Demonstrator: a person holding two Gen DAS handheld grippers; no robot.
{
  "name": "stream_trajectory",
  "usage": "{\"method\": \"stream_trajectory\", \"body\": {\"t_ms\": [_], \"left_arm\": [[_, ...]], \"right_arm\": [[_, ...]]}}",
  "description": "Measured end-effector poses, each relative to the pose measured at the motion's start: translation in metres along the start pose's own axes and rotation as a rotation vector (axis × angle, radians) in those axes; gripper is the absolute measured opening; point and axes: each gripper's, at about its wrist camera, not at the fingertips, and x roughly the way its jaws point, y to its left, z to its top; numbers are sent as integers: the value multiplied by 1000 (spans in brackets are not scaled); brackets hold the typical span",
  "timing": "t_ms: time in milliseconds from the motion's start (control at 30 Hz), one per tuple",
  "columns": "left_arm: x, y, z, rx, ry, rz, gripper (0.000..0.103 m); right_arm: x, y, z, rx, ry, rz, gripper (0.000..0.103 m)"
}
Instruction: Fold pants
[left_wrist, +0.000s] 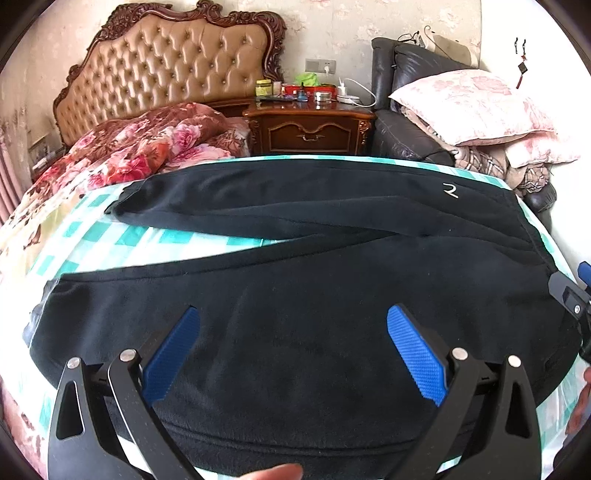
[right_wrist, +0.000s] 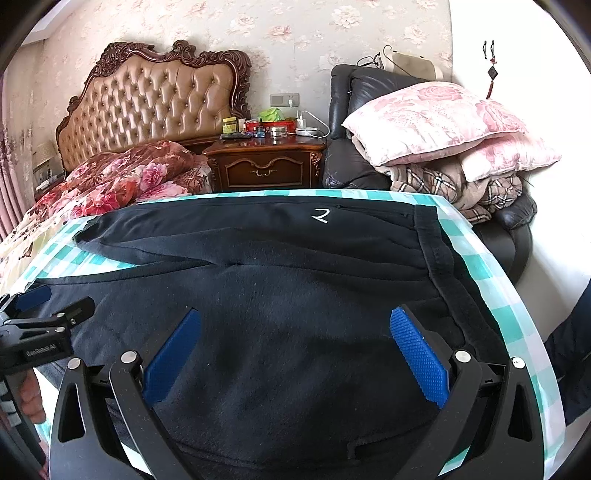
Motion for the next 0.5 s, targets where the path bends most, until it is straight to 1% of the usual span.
{"method": "stream_trajectory", "body": {"t_ms": [100,167,233,300,333,400,433,500], "left_arm": [[-1,-3,8,55,-9,5,102],[3,-8,18,106,3,-12,102],[6,-11,29,138,-3,-27,102],[10,-11,44,159,-44,-25,102],[15,-10,54,178,-56,-41,102],[24,-12,74,217,-60,-41,102],[28,-12,84,228,-71,-28,102],[37,-11,104,230,-87,-30,102]], "right_arm": [[5,-6,8,3,-4,-6,99],[10,-11,14,8,-2,-3,99],[17,-16,22,14,4,0,99],[26,-22,31,17,7,-1,99],[32,-24,36,15,13,1,99],[46,-30,50,8,25,6,99],[54,-34,57,5,32,17,99],[76,-43,76,-9,56,55,99]]}}
